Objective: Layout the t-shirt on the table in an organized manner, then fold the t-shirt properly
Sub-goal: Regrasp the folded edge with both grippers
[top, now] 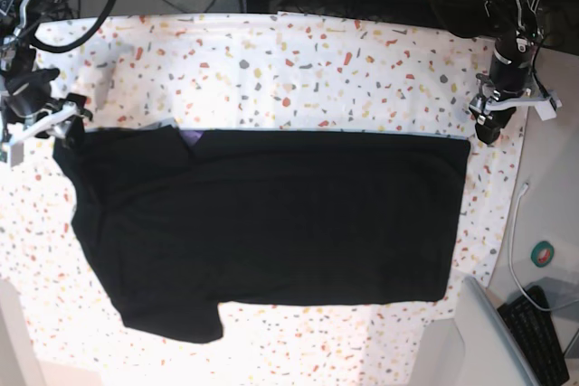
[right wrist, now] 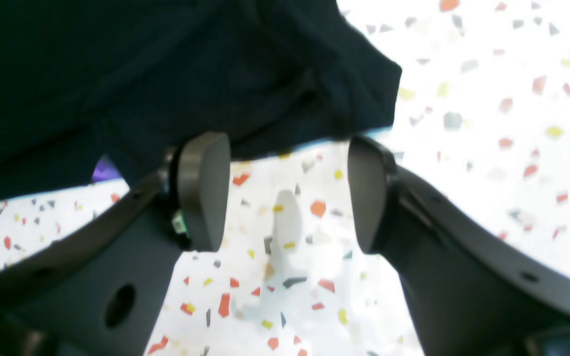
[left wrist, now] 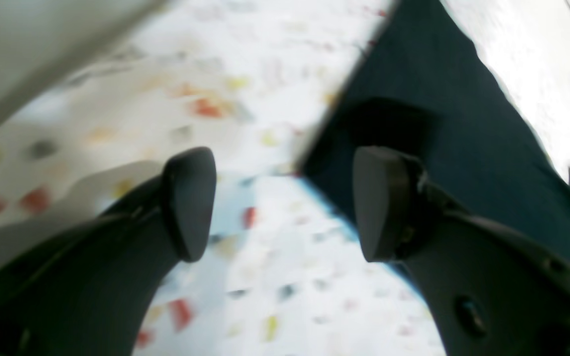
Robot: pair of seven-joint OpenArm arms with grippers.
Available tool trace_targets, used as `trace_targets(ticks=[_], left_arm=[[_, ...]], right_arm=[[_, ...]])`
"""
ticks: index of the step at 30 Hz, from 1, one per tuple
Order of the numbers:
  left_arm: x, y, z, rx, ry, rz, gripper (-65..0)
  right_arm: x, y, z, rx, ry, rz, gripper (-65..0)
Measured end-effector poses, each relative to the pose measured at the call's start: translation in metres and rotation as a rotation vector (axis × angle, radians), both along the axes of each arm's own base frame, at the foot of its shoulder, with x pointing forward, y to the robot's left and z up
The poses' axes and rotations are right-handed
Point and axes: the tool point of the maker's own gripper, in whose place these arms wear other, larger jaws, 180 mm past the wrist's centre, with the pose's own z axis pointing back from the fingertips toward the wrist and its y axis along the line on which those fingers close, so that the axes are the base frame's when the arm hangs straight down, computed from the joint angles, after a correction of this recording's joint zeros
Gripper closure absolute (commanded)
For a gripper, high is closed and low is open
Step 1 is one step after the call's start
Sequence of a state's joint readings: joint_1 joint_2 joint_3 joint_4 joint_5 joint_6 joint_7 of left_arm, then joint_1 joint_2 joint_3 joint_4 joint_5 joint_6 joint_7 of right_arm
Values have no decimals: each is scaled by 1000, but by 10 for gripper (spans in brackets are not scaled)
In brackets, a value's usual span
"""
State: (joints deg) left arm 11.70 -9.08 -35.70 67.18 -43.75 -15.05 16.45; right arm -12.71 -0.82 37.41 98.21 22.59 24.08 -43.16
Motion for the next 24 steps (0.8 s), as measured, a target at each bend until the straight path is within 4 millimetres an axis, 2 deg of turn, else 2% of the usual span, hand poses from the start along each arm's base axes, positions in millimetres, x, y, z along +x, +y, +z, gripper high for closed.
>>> trace_targets(ticks=[2, 4, 7, 9, 13, 15, 20, 21, 24], left_arm=[[3, -8, -13, -30, 20, -9, -418], [20, -21, -11, -57, -33, -65, -418], [38, -30, -13, -100, -67, -78, -418], [42, -30, -17, -114, -69, -68, -418], [48, -29, -19, -130, -76, -49, -413], [51, -29, -20, -136, -80, -42, -346], [49, -31, -32, -167, -51, -28, -20], [49, -31, -34, -166, -45, -28, 0], [50, -31, -33, -167, -47, -29, 0]], right_arm=[[-5, -2, 4, 85, -50, -59, -359], [-17, -7, 4, 158, -76, -117, -359], [-34, -13, -14, 210, -33, -169, -359], [-34, -11, -20, 229, -23, -176, -359], [-29, -13, -16, 232, -39, -167, -359], [-31, -16, -17, 228, -35, -172, -359], [-26, -18, -46, 318, -14, -253, -360], [-22, -21, -50, 335, -15, -272, -360], [-9, -30, -59, 368, -20, -298, -360]])
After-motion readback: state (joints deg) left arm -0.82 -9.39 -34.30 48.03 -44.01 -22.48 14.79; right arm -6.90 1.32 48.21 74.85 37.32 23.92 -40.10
